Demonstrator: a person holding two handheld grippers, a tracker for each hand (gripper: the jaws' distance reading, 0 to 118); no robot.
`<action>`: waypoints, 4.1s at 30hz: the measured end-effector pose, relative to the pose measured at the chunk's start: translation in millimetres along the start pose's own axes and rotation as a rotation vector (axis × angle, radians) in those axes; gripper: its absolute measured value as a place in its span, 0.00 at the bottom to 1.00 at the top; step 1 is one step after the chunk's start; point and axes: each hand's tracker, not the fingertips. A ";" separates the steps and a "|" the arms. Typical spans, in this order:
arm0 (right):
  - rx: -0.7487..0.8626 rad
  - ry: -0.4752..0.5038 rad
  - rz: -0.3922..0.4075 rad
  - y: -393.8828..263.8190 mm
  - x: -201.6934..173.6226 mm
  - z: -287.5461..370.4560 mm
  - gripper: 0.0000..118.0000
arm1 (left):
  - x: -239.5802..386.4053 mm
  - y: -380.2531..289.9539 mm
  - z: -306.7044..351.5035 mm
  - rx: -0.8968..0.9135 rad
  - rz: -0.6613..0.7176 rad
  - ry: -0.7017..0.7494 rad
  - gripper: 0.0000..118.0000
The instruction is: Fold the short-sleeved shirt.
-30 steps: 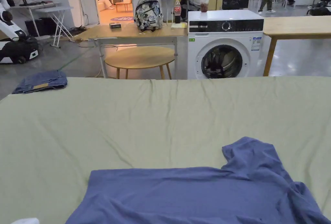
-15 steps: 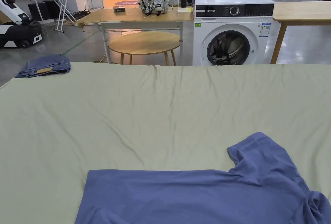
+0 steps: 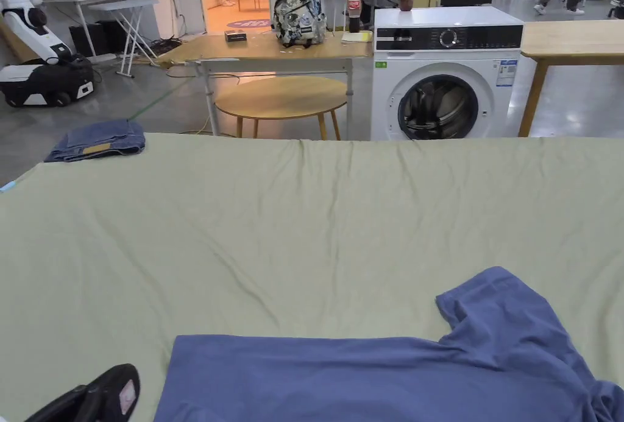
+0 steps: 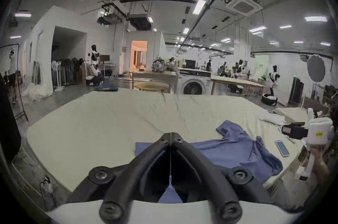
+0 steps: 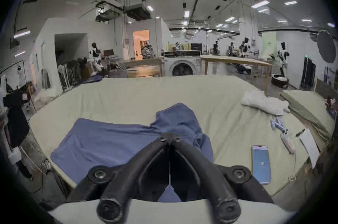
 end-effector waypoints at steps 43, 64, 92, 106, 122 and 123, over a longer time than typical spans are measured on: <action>-0.831 -0.092 -0.134 17.3 126.9 -340.8 0.58 | -71.0 -63.8 -337.5 -0.848 0.009 0.112 0.00; -0.374 0.006 -0.071 2.8 96.1 -20.2 0.01 | -108.6 -55.8 -91.4 -0.496 0.106 -0.126 0.00; 0.040 -0.069 -0.070 -7.9 51.5 73.3 0.63 | -38.9 -7.0 28.8 -0.002 -0.017 -0.066 0.50; -0.004 0.081 0.013 -0.3 -6.9 13.7 0.00 | -42.6 -7.8 1.4 -0.054 0.116 -0.157 0.00; -0.086 0.076 -0.111 -23.7 18.5 25.3 0.00 | -162.1 -190.1 -99.1 -0.460 0.901 -0.332 0.71; -0.085 0.074 -0.113 -23.6 18.6 26.0 0.00 | -157.5 -188.2 -102.4 -0.433 0.928 -0.344 0.70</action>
